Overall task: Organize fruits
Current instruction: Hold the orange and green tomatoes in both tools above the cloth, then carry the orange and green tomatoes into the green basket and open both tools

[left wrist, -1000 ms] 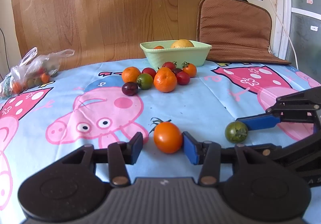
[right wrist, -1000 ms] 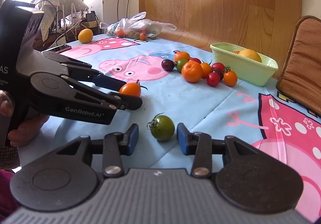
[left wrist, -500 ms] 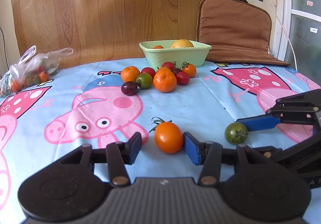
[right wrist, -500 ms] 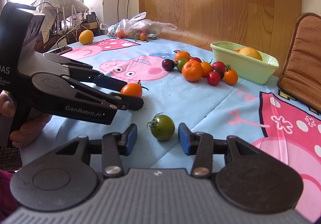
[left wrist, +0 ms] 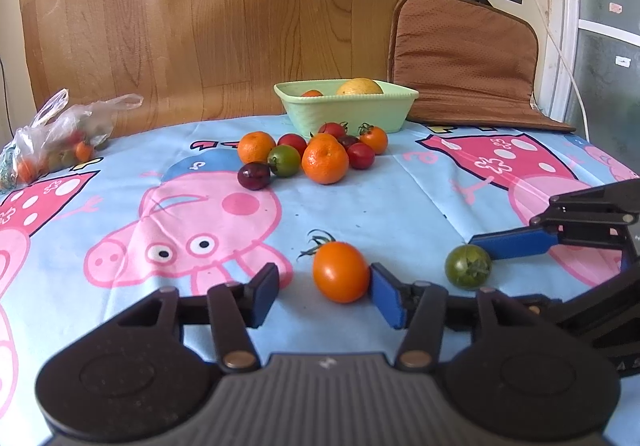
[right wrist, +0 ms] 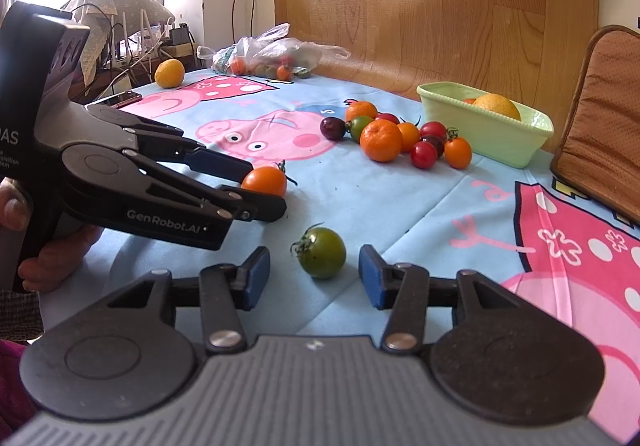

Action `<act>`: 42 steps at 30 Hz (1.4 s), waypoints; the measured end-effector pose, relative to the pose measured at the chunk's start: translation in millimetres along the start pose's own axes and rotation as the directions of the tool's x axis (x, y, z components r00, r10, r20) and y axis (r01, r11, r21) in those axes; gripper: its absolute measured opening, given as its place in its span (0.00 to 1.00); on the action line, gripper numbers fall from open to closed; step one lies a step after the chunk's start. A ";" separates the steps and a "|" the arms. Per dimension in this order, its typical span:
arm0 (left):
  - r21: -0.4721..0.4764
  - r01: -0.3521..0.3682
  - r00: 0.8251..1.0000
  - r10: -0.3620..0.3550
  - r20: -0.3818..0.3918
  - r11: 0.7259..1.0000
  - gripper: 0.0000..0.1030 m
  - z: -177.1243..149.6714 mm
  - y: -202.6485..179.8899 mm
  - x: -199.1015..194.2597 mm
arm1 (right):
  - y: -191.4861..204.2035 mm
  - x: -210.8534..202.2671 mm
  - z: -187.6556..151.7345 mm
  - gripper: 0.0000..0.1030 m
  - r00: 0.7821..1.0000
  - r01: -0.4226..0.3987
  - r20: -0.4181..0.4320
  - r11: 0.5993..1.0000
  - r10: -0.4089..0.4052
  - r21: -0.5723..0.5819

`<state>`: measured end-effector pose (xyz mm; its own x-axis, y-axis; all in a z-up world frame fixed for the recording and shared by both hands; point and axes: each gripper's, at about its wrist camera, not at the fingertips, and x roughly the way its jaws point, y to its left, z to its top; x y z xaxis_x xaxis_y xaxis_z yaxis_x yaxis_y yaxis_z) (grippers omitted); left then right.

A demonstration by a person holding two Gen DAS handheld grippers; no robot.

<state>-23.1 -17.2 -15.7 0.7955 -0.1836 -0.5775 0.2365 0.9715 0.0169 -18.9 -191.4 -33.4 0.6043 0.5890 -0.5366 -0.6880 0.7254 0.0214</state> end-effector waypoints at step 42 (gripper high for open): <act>0.035 0.010 0.999 -0.011 0.043 0.999 0.29 35.8 -12.2 4.3 | -33.0 -8.6 14.1 0.27 0.987 0.139 0.063 0.978 -0.150 0.154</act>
<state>-2.6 -35.2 10.8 0.8163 -0.2007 -0.5417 0.2636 0.9638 0.0400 4.3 -215.4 -17.6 0.7246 0.4946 -0.4799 -0.5272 0.8463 0.0762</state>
